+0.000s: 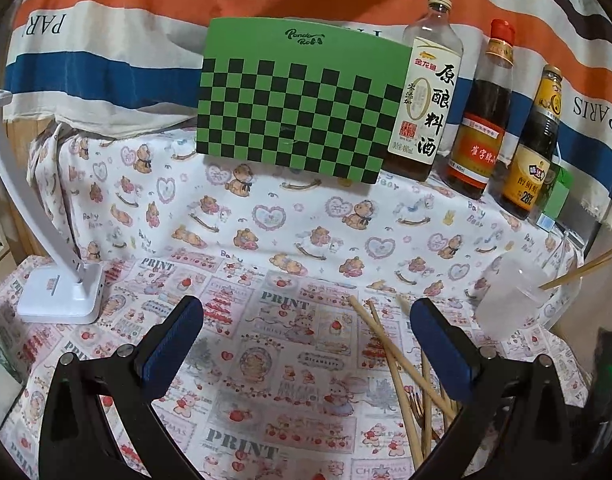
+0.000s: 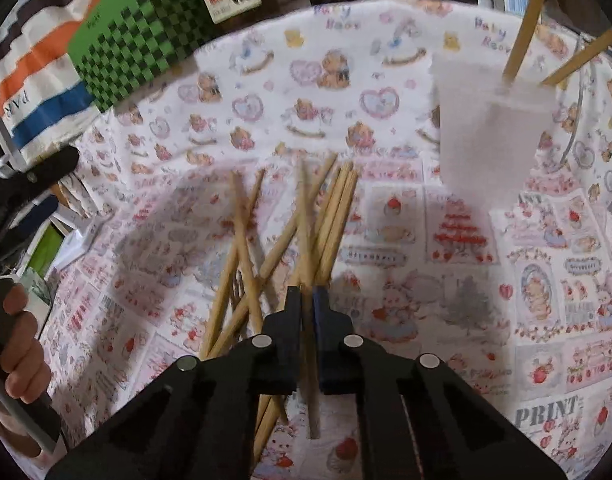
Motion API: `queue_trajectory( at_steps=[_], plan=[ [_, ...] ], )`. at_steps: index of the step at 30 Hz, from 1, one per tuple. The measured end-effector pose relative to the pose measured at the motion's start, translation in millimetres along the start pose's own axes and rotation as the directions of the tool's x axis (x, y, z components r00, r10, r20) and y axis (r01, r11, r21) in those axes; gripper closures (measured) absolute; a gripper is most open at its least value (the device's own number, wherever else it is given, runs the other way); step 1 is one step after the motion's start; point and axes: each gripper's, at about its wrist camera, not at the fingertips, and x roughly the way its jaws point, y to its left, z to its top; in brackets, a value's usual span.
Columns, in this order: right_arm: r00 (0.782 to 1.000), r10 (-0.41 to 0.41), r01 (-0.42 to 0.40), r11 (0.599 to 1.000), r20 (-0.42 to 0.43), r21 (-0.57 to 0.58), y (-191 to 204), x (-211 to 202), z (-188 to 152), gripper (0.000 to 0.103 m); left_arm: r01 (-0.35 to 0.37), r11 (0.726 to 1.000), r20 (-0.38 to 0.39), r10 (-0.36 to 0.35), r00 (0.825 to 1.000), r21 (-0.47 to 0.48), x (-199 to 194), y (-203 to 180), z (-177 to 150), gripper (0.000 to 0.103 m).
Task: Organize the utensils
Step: 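Lower the right tool onto the pile and grasp another chopstick, then lift the chopstick upright with the right tool while the left tool lowers toward the pile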
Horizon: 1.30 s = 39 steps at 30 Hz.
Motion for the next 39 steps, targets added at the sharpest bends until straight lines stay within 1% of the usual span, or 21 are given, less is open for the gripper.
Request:
queue_trajectory(
  at_steps=[3,5,8,9,10,13,16,18,19,21,22,24,26,30,32,35,37,39],
  plan=[
    [0.998,-0.005,0.006,1.000,0.063,-0.008,2,-14,3,0.096,-0.004,1.000,0.002,0.004,1.000,0.008,0,-2,-1,0.000],
    [0.993,-0.006,0.008,1.000,0.120,-0.014,3,-25,6,0.096,-0.004,1.000,0.001,0.004,1.000,0.009,0,-2,-1,0.001],
    [0.978,0.004,0.001,1.000,0.208,-0.020,4,-43,8,0.096,-0.004,1.000,0.002,0.004,1.000,0.010,0,-3,-1,0.000],
    [0.972,0.004,0.002,1.000,0.236,-0.024,5,-49,8,0.096,-0.005,1.000,0.001,0.005,1.000,0.010,0,-3,-1,0.000],
    [0.960,0.003,0.006,1.000,0.280,-0.028,6,-58,8,0.096,-0.003,1.000,0.001,0.003,1.000,0.011,0,-3,-1,0.000],
    [0.927,-0.007,0.016,1.000,0.376,-0.022,6,-77,9,0.096,0.000,1.000,-0.005,0.000,1.000,0.020,2,-5,-4,0.001],
    [0.900,-0.027,0.028,1.000,0.435,0.004,1,-91,10,0.096,0.010,0.999,-0.020,-0.009,1.000,0.044,5,-11,-7,0.001],
    [0.889,-0.052,0.046,0.999,0.455,0.025,-4,-97,12,0.096,0.018,0.998,-0.034,-0.016,0.999,0.066,8,-16,-10,0.000],
    [0.889,-0.058,0.050,0.998,0.455,0.030,-7,-98,14,0.096,0.025,0.997,-0.042,-0.022,0.999,0.078,10,-19,-12,0.000],
    [0.898,-0.053,0.037,0.998,0.436,0.046,-13,-99,18,0.096,0.033,0.995,-0.054,-0.028,0.998,0.095,12,-24,-14,0.000],
    [0.911,-0.032,0.008,0.998,0.411,0.061,-17,-98,21,0.096,0.034,0.994,-0.060,-0.028,0.998,0.102,13,-26,-16,0.000],
    [0.924,0.019,-0.058,0.994,0.382,0.089,-26,-96,22,0.096,0.031,0.994,-0.064,-0.025,0.998,0.105,15,-27,-18,0.001],
    [0.929,0.071,-0.118,0.987,0.362,0.108,-31,-94,22,0.096,0.027,0.994,-0.068,-0.020,0.997,0.104,16,-27,-19,0.000],
    [0.928,0.142,-0.194,0.973,0.344,0.122,-32,-90,21,0.096,0.009,0.995,-0.072,-0.002,0.997,0.100,19,-24,-19,0.001],
    [0.926,0.156,-0.210,0.970,0.344,0.126,-32,-89,21,0.096,0.004,0.995,-0.079,0.004,0.997,0.095,21,-22,-19,0.001],
    [0.928,0.135,-0.188,0.974,0.347,0.124,-31,-89,20,0.096,-0.009,0.996,-0.107,0.019,0.994,0.092,26,-20,-20,0.001],
    [0.926,0.135,-0.188,0.975,0.353,0.120,-30,-90,20,0.096,0.005,0.996,-0.131,0.007,0.991,0.092,30,-20,-21,0.001],
    [0.923,0.141,-0.192,0.975,0.357,0.113,-30,-91,20,0.096,0.033,0.995,-0.156,-0.018,0.988,0.091,33,-21,-23,0.006]
  ],
)
